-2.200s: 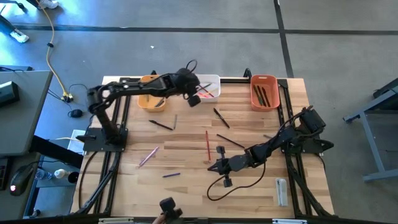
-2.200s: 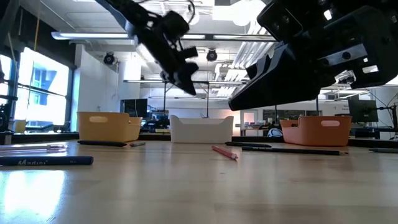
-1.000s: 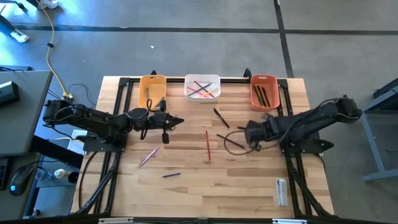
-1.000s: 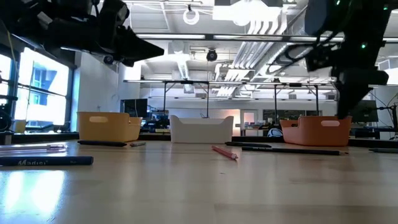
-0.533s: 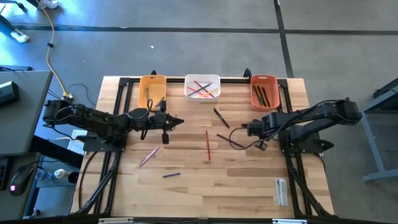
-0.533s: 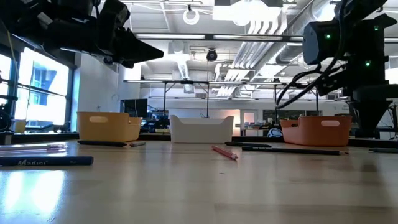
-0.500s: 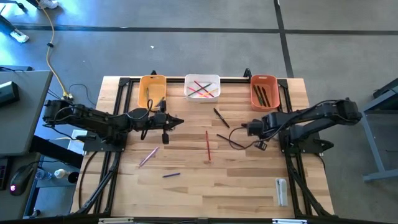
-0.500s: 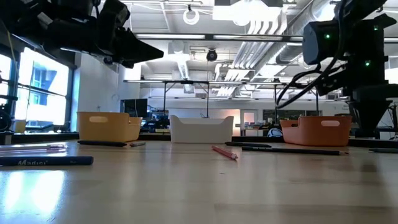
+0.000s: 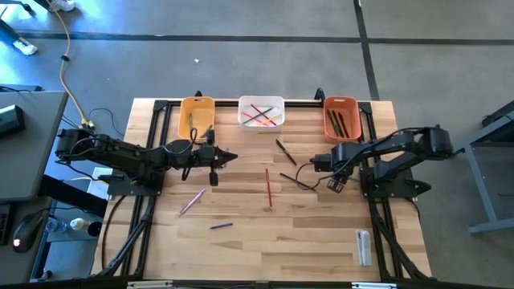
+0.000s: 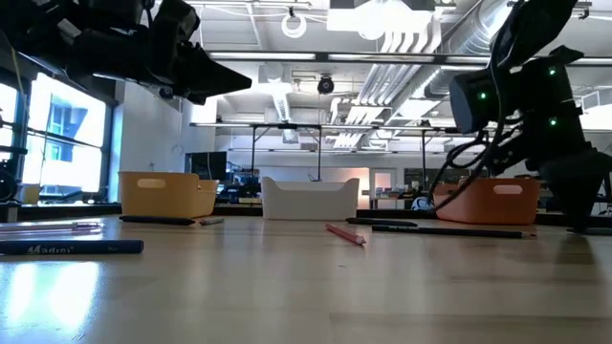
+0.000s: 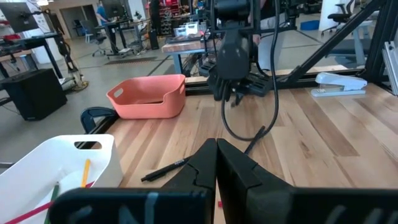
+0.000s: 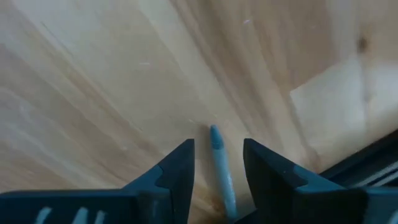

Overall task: Sort crayons/erasers/pens/pencils in bins
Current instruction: Put the gray crayon into the yellow bin

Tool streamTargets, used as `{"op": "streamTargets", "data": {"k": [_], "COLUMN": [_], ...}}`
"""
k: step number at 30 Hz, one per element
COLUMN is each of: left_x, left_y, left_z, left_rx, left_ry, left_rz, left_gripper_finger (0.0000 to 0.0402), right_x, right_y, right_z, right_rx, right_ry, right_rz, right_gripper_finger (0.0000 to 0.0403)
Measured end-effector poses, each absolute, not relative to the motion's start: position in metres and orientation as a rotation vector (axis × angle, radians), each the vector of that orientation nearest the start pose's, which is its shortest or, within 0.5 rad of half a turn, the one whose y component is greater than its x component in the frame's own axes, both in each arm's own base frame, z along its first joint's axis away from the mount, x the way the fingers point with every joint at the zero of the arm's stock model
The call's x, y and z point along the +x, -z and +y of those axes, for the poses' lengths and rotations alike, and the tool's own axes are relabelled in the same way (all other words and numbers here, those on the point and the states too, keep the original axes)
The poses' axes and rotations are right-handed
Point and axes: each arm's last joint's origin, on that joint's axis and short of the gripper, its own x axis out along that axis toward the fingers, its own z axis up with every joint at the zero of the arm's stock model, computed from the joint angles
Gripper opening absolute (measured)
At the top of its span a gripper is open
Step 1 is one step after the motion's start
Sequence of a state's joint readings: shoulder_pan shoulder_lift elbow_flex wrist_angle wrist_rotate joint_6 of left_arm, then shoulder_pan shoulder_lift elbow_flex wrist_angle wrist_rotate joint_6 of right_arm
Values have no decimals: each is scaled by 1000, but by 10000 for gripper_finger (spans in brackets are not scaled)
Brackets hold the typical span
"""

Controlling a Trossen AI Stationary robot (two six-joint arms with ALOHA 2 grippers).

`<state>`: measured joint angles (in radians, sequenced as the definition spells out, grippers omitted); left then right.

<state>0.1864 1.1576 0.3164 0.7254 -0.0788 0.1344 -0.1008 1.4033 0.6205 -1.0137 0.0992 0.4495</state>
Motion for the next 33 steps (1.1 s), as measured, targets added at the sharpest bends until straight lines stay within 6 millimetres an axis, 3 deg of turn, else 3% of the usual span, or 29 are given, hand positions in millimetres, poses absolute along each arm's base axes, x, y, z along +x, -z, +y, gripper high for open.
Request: {"op": "streamTargets", "data": {"k": [9,24,33], "left_x": [214,214,214], "left_y": [-191,-191,-191], "left_z": [43,43,43], "left_rx": [134,135,135], "left_ry": [-256,-256,-256], "left_rz": [136,137,137], "left_gripper_finger": [0,1,0], "right_x": [173,173,180], "right_y": [-129,-128,-132], "right_z": [-21,-25,-23], "right_rx": [315,397,387], "right_ry": [547,491,472], "right_rz": [1802,1801,1774], "right_gripper_finger": [124,21,10]}}
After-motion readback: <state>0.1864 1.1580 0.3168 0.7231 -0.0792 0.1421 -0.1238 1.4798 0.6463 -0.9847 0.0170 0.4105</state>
